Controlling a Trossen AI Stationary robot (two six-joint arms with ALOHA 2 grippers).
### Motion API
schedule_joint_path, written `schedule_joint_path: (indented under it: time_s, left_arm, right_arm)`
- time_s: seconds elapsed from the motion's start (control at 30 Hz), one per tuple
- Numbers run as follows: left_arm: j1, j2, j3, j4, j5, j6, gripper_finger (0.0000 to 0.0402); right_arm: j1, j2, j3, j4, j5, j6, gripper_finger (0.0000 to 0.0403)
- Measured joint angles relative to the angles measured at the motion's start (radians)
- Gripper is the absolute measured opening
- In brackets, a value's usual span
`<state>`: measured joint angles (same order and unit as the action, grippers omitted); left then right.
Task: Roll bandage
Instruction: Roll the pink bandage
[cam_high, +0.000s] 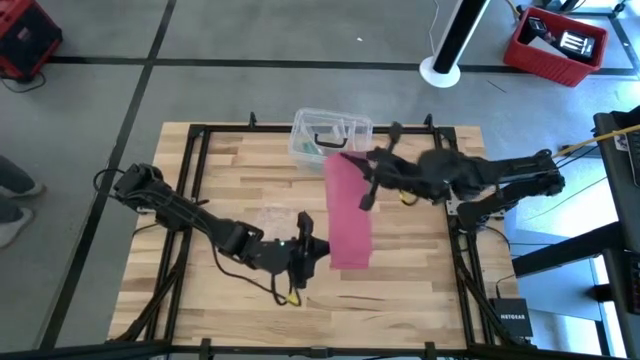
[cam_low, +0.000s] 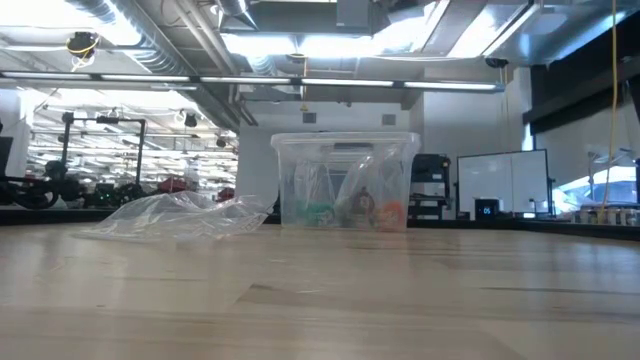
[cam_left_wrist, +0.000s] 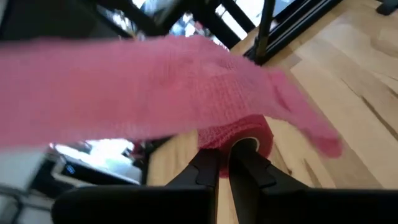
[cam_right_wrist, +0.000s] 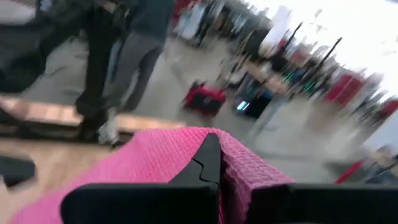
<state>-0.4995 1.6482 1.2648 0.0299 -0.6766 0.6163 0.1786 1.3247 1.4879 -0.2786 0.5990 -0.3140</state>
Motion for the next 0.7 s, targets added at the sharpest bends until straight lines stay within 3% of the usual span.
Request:
schedule_joint_path:
  time_s: [0.17,0.3,0.57,0.7]
  left_arm:
    - [-0.025,0.002,-0.001,0.025,-0.066,0.111,0.0013]
    - [-0.038,0.003,-0.002,0.032,-0.102,0.168,0.0013]
    - [-0.077,0.003,-0.002,0.035,-0.194,0.231,0.0013]
    - [-0.077,0.003,-0.002,-0.004,-0.195,0.124,0.0013]
  right_arm:
    - [-0.093,0.053,0.001,-0.19,-0.218,0.23,0.0005]
    - [-0.128,0.113,0.002,-0.306,-0.363,0.324,0.0006]
    - [-0.141,0.209,-0.069,-0.359,-0.414,0.47,0.0013]
    - [-0.149,0.245,-0.086,-0.384,-0.547,0.513,0.0061]
